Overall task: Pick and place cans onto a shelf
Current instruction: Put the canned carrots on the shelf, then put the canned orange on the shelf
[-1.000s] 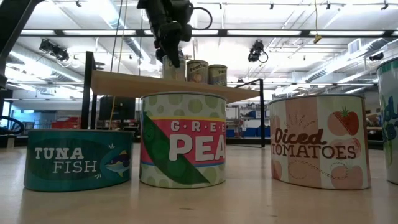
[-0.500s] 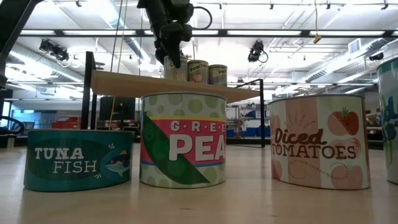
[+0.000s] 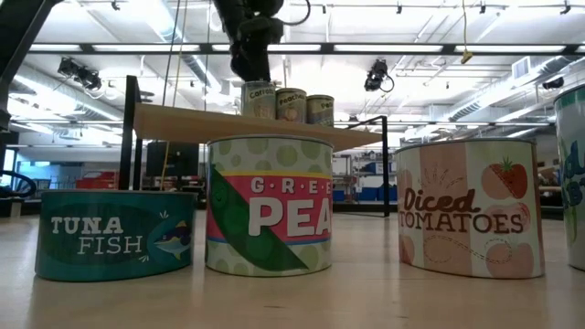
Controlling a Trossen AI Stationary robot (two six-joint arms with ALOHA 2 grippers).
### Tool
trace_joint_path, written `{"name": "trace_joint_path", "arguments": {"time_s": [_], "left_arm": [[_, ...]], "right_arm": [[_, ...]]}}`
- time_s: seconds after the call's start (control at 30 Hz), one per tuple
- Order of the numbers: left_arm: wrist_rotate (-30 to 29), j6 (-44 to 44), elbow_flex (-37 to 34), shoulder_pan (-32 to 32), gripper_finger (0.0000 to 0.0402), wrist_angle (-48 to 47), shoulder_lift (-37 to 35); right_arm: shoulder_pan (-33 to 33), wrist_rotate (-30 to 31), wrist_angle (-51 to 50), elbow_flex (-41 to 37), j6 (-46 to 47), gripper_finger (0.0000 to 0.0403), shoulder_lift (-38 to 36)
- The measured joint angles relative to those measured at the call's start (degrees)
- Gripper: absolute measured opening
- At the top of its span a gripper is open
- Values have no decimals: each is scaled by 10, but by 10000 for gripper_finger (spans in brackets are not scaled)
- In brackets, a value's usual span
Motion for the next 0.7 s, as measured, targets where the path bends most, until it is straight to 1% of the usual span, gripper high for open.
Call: {"name": "trace_joint_path", "arguments": {"time_s": [0.2, 0.33, 0.47, 0.53, 0.6, 0.7], "left_arm": [[0, -2, 73, -27, 396, -16, -1], [34, -32, 110, -67, 396, -57, -1], [74, -93, 117, -126, 396, -117, -1], [85, -118, 116, -163, 396, -148, -1], [82, -138, 116, -204, 396, -169, -1], [49, -181, 116, -265, 396, -171, -1]], "right_arm": [[0, -1, 0, 0, 0, 373, 0], [0, -25, -1, 0, -6, 373, 0], [3, -28, -1, 0, -15, 373, 0], [5, -30, -1, 0, -16, 373, 0], [10, -30, -1, 0, -17, 373, 0], [19, -30, -1, 0, -20, 373, 0]]}}
